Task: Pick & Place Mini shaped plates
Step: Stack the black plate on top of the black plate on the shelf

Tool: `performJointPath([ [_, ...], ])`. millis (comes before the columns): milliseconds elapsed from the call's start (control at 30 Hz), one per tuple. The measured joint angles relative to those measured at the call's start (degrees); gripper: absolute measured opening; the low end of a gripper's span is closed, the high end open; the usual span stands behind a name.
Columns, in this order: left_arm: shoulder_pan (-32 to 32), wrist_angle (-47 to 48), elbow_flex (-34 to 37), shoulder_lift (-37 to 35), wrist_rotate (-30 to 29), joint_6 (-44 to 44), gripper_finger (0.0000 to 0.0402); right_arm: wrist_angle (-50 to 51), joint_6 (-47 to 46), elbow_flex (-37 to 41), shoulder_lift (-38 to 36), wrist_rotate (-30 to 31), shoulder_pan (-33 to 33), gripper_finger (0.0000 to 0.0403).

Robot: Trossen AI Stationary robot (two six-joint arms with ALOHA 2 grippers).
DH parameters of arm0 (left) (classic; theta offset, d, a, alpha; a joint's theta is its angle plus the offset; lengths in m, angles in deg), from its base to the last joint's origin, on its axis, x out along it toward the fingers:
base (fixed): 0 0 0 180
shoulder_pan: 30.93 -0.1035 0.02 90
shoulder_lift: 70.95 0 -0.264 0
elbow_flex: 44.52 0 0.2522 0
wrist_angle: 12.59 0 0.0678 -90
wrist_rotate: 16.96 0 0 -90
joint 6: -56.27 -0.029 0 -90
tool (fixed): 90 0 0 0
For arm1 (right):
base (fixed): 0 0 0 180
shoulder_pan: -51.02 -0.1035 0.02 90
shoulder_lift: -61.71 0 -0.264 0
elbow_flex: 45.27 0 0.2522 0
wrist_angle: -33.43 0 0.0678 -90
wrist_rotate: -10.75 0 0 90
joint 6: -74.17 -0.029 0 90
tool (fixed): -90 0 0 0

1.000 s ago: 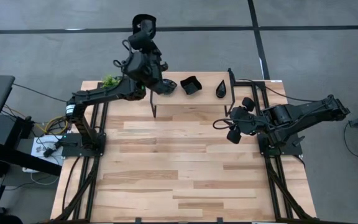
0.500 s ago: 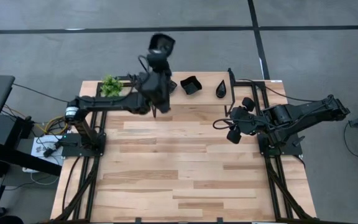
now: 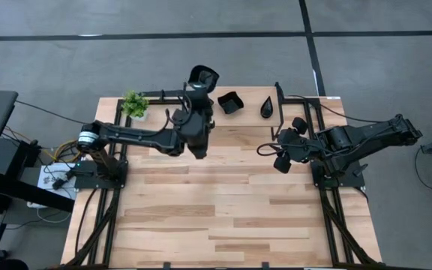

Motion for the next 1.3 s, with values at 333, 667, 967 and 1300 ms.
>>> performJointPath([
  [333, 5.09, 0.06, 0.0, 0.0, -0.22, -6.31, 0.0013, 0.0, -0.02, 0.0, 0.0, 0.0, 0.0, 0.0172],
  [667, 2.49, 0.02, 0.04, -1.88, 3.88, -31.03, 0.0013, 0.0, -0.02, 0.0, 0.0, 0.0, 0.0, 0.0171],
  [967, 2.91, 0.03, 0.02, -5.52, 2.17, -54.45, 0.0013, 0.01, -0.02, 0.0, 0.0, 0.0, 0.0, 0.0172],
  [1300, 1.55, -0.26, 0.0, -11.26, -0.2, -64.97, 0.0013, 0.02, -0.02, 0.0, 0.0, 0.0, 0.0, 0.0173],
])
